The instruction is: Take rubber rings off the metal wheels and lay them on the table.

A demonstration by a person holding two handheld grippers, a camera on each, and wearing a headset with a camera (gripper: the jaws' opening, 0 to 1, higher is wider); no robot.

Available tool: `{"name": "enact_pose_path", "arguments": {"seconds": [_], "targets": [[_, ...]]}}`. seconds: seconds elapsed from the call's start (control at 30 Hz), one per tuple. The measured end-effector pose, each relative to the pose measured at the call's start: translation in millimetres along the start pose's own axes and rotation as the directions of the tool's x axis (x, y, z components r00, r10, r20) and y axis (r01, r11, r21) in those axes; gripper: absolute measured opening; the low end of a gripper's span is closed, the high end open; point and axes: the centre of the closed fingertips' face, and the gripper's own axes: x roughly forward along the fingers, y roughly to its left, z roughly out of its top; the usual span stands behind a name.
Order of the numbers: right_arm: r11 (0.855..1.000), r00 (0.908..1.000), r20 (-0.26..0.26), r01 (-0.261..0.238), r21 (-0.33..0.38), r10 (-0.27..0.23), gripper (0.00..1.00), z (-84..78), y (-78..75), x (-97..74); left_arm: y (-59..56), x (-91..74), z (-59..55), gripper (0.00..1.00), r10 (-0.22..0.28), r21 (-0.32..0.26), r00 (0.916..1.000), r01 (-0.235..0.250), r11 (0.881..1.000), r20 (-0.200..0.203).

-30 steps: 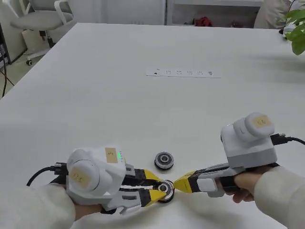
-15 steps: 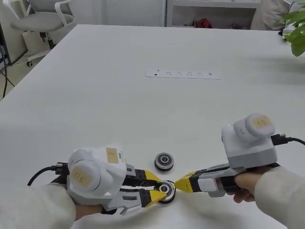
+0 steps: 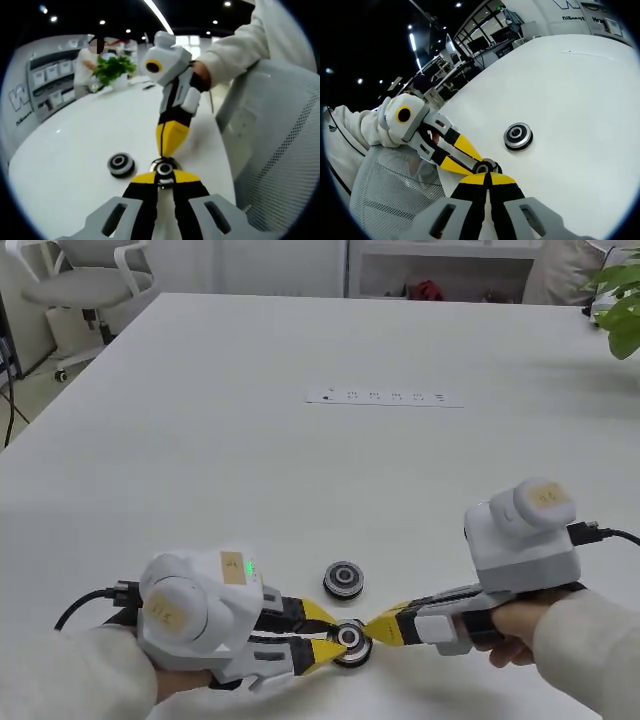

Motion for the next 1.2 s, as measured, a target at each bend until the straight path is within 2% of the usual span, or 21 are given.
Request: {"name": "enact_pose_path", "arguments": {"seconds": [0.33,0.37,0.4,0.43,0.47,0.5,0.53,0.6,0.73,0.87,1.2], "targets": [[1.0,0.9995,0.005,-0.03,-0.006,0.03,0.0,1.9,7.4,0.6,-0.2,0.5,-0.4,0.11,-0.006,0.016,0.9999,0.006,1.0,-0.014],[0.999,0.9987,0.018,-0.048,-0.003,0.048,0.0,4.5,11.3,1.2,-0.3,0.4,-0.3,0.11,-0.006,0.017,0.9999,0.006,1.0,-0.014],[0.993,0.9918,0.046,-0.119,0.011,0.119,0.0,10.2,24.8,0.9,0.0,0.8,-0.1,0.1,-0.004,0.016,0.9999,0.004,1.0,-0.014],[0.983,0.9797,0.104,-0.177,0.049,0.171,0.0,21.8,37.4,-1.2,1.1,1.1,0.2,0.1,0.005,0.015,0.9999,-0.005,1.0,-0.015],[0.991,0.9867,0.099,-0.131,0.016,0.129,0.0,23.5,32.3,-2.0,2.4,1.1,0.4,0.07,0.011,0.017,0.9998,-0.011,1.0,-0.017],[0.995,0.9902,0.098,-0.096,-0.039,0.1,0.0,25.7,28.8,-1.5,3.5,0.5,0.1,0.01,0.02,0.021,0.9996,-0.019,1.0,-0.02],[0.995,0.9928,0.087,-0.078,-0.063,0.083,0.0,24.8,27.1,-1.3,3.4,0.7,-0.6,0.02,0.021,0.008,0.9996,-0.021,1.0,-0.02],[0.995,0.9913,0.084,-0.101,-0.016,0.102,0.0,20.8,27.7,-1.1,3.9,0.4,-0.7,0.02,0.024,0.0,0.9996,-0.024,1.0,-0.017],[0.997,0.9947,0.075,-0.069,-0.015,0.07,0.0,17.4,19.3,-2.9,4.1,-0.8,0.0,0.02,0.028,0.003,0.9995,-0.028,1.0,-0.013],[0.998,0.9943,0.089,-0.058,-0.005,0.058,0.0,20.6,16.2,-4.8,4.9,-1.4,0.0,0.02,0.027,-0.023,0.9996,-0.027,0.999,-0.006],[0.999,0.9941,0.099,-0.045,0.002,0.044,0.0,22.3,12.0,-5.0,2.9,-1.8,0.2,0.04,0.011,-0.034,0.9999,-0.011,0.999,-0.008]]}}
